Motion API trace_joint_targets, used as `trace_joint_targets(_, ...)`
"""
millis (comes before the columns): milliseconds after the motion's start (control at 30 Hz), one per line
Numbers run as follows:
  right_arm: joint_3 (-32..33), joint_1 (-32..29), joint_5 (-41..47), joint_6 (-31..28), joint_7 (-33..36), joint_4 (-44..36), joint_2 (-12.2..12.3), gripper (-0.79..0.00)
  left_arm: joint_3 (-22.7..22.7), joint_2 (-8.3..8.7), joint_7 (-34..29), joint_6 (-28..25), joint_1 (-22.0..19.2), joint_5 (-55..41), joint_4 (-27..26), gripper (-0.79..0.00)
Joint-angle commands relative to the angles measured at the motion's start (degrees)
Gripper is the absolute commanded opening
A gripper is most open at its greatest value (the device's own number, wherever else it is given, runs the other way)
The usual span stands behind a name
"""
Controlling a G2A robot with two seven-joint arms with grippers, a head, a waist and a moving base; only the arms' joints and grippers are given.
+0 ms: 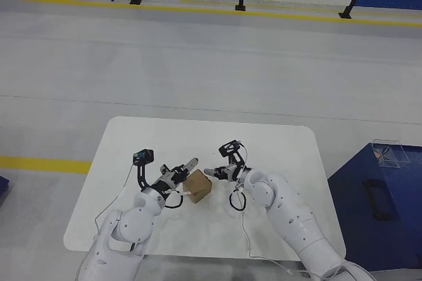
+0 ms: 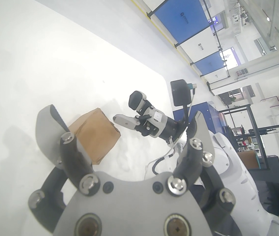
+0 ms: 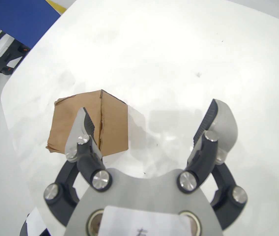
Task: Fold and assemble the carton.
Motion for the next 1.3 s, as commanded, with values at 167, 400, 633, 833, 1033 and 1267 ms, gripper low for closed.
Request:
trace_joint_targets(167, 6.17, -2.83, -0.95, 2.07, 0.39, -4.29, 2.10, 0.000, 0.63, 0.71, 8.03, -9.27, -1.50, 12.49, 4.62, 0.000)
trace_joint_targets(400, 10.57, -5.18, 0.19, 1.77, 1.59, -6.76, 3.50, 0.000, 2.72, 2.60, 26.84, -28.40, -3.19, 41.13, 12.96, 0.000)
trace_joint_targets(633, 11.22, -5.37, 0.16, 2.60, 2.81, -7.01, 3.75, 0.000, 5.44, 3.87, 41.54, -34.92, -7.86, 61.32, 24.84, 0.000)
trace_joint_targets(833, 11.22, -5.37, 0.16, 2.60, 2.81, -7.01, 3.75, 0.000, 7.93, 4.18, 38.22, -35.93, -10.50, 68.84, 29.68, 0.000)
trace_joint_targets(1033, 11.22, -5.37, 0.16, 2.60, 2.81, -7.01, 3.75, 0.000, 8.28, 4.41, 35.98, -35.95, -11.18, 70.06, 30.96, -0.003)
trace_joint_targets(1267, 11.22, -5.37, 0.16, 2.60, 2.81, -7.01, 3.75, 0.000, 9.10, 4.01, 33.64, -36.88, -11.72, 65.75, 31.69, -0.545)
